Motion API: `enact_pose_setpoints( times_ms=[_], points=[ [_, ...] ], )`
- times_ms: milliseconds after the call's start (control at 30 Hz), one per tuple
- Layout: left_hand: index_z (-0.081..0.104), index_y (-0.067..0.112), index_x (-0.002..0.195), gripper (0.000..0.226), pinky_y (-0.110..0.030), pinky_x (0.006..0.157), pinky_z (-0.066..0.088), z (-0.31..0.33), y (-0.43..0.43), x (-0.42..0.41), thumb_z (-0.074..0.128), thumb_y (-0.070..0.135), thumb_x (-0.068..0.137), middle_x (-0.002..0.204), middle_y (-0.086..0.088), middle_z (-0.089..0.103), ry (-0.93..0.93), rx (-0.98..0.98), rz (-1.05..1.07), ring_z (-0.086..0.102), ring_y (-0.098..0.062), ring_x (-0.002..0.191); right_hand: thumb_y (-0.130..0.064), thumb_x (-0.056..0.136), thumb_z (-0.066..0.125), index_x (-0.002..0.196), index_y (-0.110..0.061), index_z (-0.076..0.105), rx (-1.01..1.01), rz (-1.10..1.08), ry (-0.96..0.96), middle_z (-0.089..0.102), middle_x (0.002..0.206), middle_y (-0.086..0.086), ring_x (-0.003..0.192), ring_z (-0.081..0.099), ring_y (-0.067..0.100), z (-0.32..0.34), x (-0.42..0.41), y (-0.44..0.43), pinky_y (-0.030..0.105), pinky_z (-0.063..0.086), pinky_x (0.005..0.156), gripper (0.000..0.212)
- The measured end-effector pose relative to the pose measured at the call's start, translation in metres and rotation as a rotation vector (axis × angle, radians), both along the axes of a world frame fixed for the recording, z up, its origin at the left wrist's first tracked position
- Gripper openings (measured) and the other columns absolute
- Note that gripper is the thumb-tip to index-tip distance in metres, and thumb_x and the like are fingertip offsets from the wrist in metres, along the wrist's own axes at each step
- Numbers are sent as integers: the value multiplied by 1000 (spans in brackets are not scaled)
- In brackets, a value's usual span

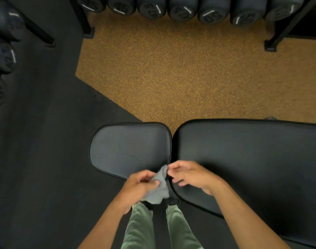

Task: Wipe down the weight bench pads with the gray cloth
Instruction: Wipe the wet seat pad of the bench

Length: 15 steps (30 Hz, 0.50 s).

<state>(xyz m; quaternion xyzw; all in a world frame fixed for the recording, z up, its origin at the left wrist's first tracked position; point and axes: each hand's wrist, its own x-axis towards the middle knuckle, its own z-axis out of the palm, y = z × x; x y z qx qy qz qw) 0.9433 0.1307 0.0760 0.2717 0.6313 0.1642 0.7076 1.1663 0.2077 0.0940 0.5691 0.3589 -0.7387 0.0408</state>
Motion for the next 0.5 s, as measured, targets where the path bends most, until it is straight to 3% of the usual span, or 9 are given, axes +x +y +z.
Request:
enact_pose_setpoints(
  times_ms=[100, 200, 333, 400, 500],
  points=[
    [73, 4, 118, 31, -54, 97, 55, 16, 17, -15, 71, 23, 95, 121, -26, 71, -247, -84, 237, 69, -33, 106, -24, 88, 81, 121, -21, 67, -47, -94, 147, 76, 107, 0, 98, 74, 14, 12, -17, -9, 28, 57, 87, 36],
    [64, -3, 131, 40, -58, 97, 56, 22, 22, -20, 62, 21, 99, 134, -30, 64, -413, -110, 325, 65, -39, 114, -9, 82, 84, 113, -14, 71, 53, -230, 110, 74, 98, 4, 86, 70, 10, 15, -29, -11, 21, 55, 78, 33],
    [63, 8, 139, 50, -52, 100, 55, 23, 15, -18, 72, 15, 91, 138, -30, 62, -484, -117, 330, 63, -44, 125, -18, 84, 84, 96, -16, 75, 121, -191, 87, 73, 87, -3, 81, 66, 7, 21, -34, -7, 22, 53, 76, 15],
    [64, 9, 139, 49, -49, 99, 53, 25, 11, -17, 73, 17, 91, 133, -27, 66, -488, -93, 291, 65, -40, 121, -24, 84, 84, 92, -18, 74, 119, -146, 80, 74, 87, -5, 81, 66, 5, 27, -34, -4, 21, 52, 80, 14],
    [69, 12, 133, 47, -43, 94, 49, 26, 8, -18, 76, 23, 87, 125, -19, 73, -346, -28, 280, 68, -28, 111, -31, 85, 83, 84, -22, 69, 97, -138, 95, 72, 83, -4, 76, 62, 5, 32, -31, -2, 20, 47, 75, 17]
  ],
)
